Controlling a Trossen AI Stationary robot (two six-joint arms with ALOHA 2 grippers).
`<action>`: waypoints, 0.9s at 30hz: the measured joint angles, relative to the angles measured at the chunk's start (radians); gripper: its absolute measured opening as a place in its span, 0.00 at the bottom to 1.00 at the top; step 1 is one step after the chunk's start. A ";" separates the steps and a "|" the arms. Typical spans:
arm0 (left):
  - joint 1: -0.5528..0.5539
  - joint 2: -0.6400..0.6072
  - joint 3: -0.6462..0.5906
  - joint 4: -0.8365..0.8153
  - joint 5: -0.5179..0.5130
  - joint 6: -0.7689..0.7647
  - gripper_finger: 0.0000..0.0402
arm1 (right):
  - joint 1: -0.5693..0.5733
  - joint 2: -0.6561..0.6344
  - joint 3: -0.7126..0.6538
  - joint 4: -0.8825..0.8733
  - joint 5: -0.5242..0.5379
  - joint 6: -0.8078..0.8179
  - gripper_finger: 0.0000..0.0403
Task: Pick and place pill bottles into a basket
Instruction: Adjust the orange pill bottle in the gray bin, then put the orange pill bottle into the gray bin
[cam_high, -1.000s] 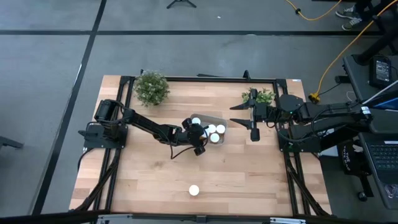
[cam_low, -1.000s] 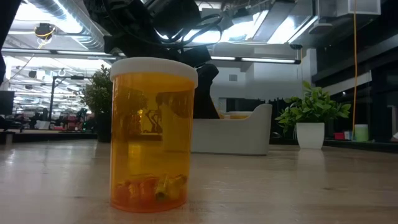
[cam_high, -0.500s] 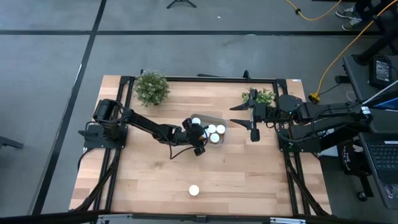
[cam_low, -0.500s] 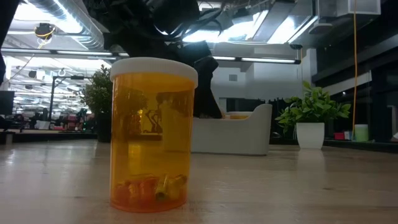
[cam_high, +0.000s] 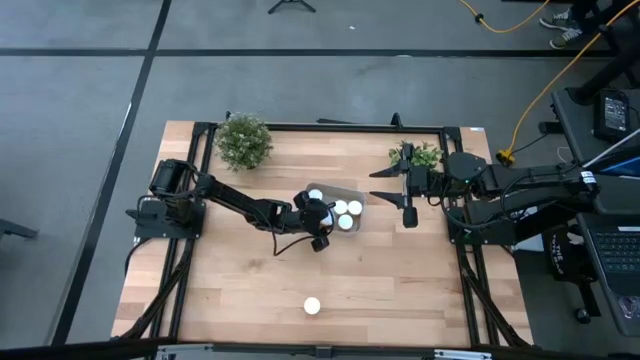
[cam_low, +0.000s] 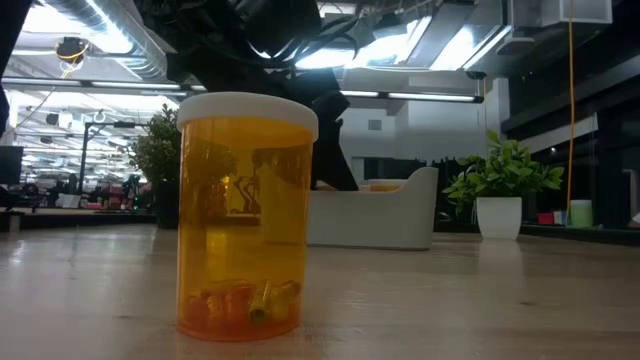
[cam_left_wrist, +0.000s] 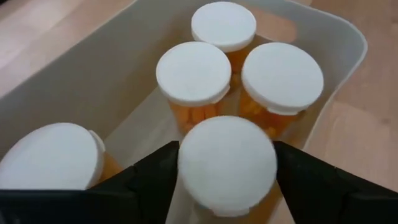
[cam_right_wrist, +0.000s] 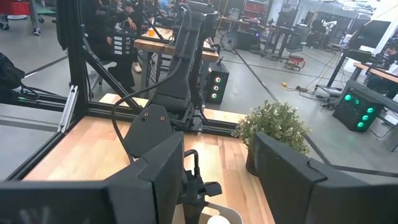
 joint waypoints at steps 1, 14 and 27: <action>0.000 0.000 0.000 -0.003 -0.003 -0.001 0.64 | 0.000 0.000 0.000 0.000 0.000 0.000 0.48; 0.000 -0.086 0.000 -0.058 -0.055 0.012 0.77 | 0.000 0.000 0.000 -0.001 0.000 -0.002 0.48; -0.074 -0.398 0.236 -0.215 -0.321 0.306 0.77 | 0.025 0.042 -0.001 -0.106 -0.067 0.016 0.48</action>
